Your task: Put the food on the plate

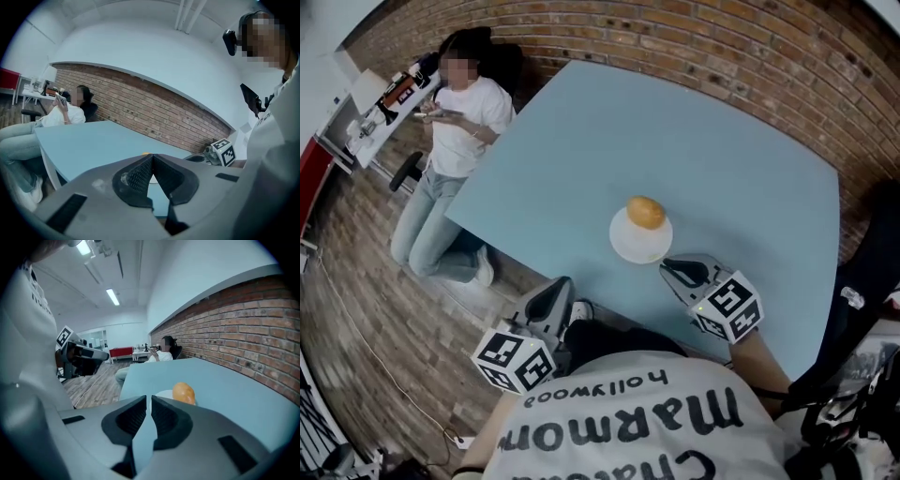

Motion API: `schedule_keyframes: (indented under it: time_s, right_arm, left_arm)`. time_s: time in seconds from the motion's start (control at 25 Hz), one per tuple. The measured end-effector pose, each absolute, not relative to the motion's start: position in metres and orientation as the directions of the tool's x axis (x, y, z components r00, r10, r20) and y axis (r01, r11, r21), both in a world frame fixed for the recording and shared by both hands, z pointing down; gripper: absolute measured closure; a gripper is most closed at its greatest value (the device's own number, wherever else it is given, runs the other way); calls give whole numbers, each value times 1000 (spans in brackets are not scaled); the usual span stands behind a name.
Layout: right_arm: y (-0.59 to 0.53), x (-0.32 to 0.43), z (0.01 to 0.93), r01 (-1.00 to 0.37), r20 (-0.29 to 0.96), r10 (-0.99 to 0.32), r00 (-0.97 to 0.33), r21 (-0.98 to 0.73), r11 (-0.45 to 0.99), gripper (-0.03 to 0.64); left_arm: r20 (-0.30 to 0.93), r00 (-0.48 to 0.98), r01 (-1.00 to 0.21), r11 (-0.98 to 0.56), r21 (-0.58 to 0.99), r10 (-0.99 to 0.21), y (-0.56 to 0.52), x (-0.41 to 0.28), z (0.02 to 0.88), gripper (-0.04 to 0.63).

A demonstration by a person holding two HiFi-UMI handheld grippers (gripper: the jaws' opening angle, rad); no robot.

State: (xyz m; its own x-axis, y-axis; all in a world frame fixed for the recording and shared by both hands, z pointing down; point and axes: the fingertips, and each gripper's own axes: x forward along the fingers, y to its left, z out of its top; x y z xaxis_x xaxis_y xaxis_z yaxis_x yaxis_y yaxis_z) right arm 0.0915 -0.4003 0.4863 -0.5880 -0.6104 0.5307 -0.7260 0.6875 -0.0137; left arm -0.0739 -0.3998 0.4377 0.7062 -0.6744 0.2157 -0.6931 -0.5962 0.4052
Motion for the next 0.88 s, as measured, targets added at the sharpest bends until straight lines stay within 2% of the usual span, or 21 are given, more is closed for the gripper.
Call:
schedule_keyframes:
  time_s: [0.28,0.88]
  right_arm:
    - [-388,95,471,-743,458,-629,-628,-113,659,581]
    - [-388,104,471,-747,456,-644,-614,-71,661,607]
  left_arm:
    - [210,727,-672,-614,413,-654,-396,-61,440,589]
    - [215,727,-672,-612,417,-652,-394,-52,443,589]
